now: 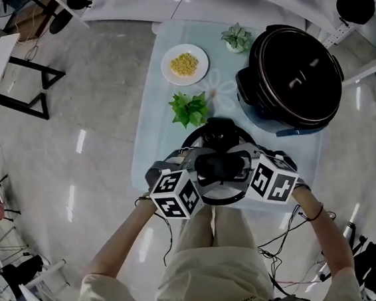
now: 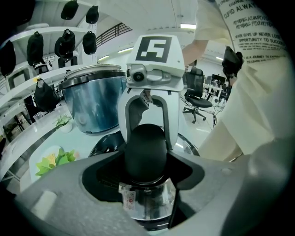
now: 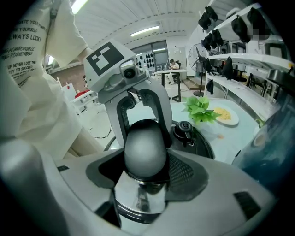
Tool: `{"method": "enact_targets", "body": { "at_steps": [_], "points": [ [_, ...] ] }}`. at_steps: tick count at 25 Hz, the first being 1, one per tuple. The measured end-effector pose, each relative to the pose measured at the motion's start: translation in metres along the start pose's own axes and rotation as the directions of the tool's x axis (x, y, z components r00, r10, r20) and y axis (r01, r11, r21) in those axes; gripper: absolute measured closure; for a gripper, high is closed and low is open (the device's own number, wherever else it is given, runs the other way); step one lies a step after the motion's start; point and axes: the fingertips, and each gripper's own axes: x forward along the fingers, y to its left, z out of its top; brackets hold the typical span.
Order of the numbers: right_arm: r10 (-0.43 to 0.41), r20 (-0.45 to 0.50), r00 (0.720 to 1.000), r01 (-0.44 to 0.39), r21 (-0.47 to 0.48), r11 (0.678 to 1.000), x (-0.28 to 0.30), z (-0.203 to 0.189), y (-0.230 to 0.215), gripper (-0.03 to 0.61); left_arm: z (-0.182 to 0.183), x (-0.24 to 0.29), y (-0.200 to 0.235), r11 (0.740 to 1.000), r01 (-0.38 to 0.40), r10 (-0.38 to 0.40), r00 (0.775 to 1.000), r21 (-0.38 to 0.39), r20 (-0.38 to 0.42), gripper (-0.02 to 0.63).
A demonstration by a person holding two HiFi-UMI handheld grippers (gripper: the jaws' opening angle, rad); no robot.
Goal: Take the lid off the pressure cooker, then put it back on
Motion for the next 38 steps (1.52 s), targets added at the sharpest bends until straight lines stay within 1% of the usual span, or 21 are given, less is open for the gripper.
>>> {"method": "enact_targets", "body": {
  "at_steps": [4, 8, 12, 17, 21, 24, 25, 26, 27, 30, 33, 36, 38],
  "points": [
    [-0.023, -0.034, 0.999, 0.023, -0.006, 1.0, 0.001, 0.0, -0.001, 0.302, -0.001, 0.001, 0.001, 1.0, -0.014, 0.013, 1.0, -0.018, -0.016, 0.328],
    [-0.029, -0.033, 0.999, 0.029, -0.005, 1.0, 0.001, 0.0, 0.0, 0.301, -0.004, -0.001, 0.002, 0.995, -0.053, 0.054, 0.998, -0.08, 0.01, 0.327],
    [-0.057, -0.03, 0.998, 0.057, -0.01, 0.998, -0.003, 0.003, -0.002, 0.288, -0.004, -0.005, 0.002, 0.989, -0.088, 0.091, 0.996, -0.122, 0.021, 0.327],
    [-0.107, 0.016, 0.994, 0.107, 0.005, 0.994, -0.013, 0.01, -0.005, 0.282, 0.0, -0.021, 0.005, 0.969, -0.145, 0.161, 0.985, -0.201, 0.064, 0.327],
    [-0.17, 0.087, 0.982, 0.166, 0.057, 0.985, -0.026, 0.015, -0.007, 0.284, 0.008, -0.037, 0.006, 0.944, -0.181, 0.216, 0.971, -0.278, 0.101, 0.327],
    [-0.226, 0.14, 0.964, 0.211, 0.118, 0.97, -0.038, 0.02, -0.007, 0.286, 0.017, -0.047, 0.003, 0.93, -0.203, 0.251, 0.96, -0.307, 0.126, 0.328],
    [-0.244, 0.153, 0.958, 0.224, 0.133, 0.965, -0.042, 0.021, -0.007, 0.299, 0.02, -0.05, 0.003, 0.926, -0.214, 0.266, 0.955, -0.312, 0.132, 0.328],
    [-0.261, 0.167, 0.951, 0.237, 0.15, 0.96, -0.047, 0.023, -0.007, 0.327, 0.022, -0.054, 0.003, 0.921, -0.227, 0.281, 0.95, -0.316, 0.136, 0.332],
    [-0.279, 0.182, 0.943, 0.249, 0.17, 0.953, -0.051, 0.026, -0.007, 0.343, 0.023, -0.057, 0.002, 0.916, -0.242, 0.297, 0.945, -0.319, 0.135, 0.346],
    [-0.344, 0.233, 0.91, 0.288, 0.246, 0.926, -0.066, 0.033, -0.009, 0.394, 0.025, -0.069, 0.001, 0.897, -0.288, 0.348, 0.929, -0.336, 0.13, 0.449],
    [-0.417, 0.277, 0.866, 0.329, 0.315, 0.89, -0.081, 0.037, -0.012, 0.453, 0.032, -0.083, 0.004, 0.866, -0.313, 0.398, 0.904, -0.39, 0.158, 0.477],
    [-0.473, 0.311, 0.825, 0.351, 0.373, 0.859, -0.096, 0.044, -0.014, 0.515, 0.035, -0.094, 0.007, 0.847, -0.349, 0.44, 0.884, -0.401, 0.16, 0.504],
    [-0.493, 0.325, 0.807, 0.359, 0.392, 0.847, -0.104, 0.048, -0.014, 0.536, 0.036, -0.1, 0.01, 0.833, -0.375, 0.467, 0.871, -0.406, 0.154, 0.538]
  ]
}}
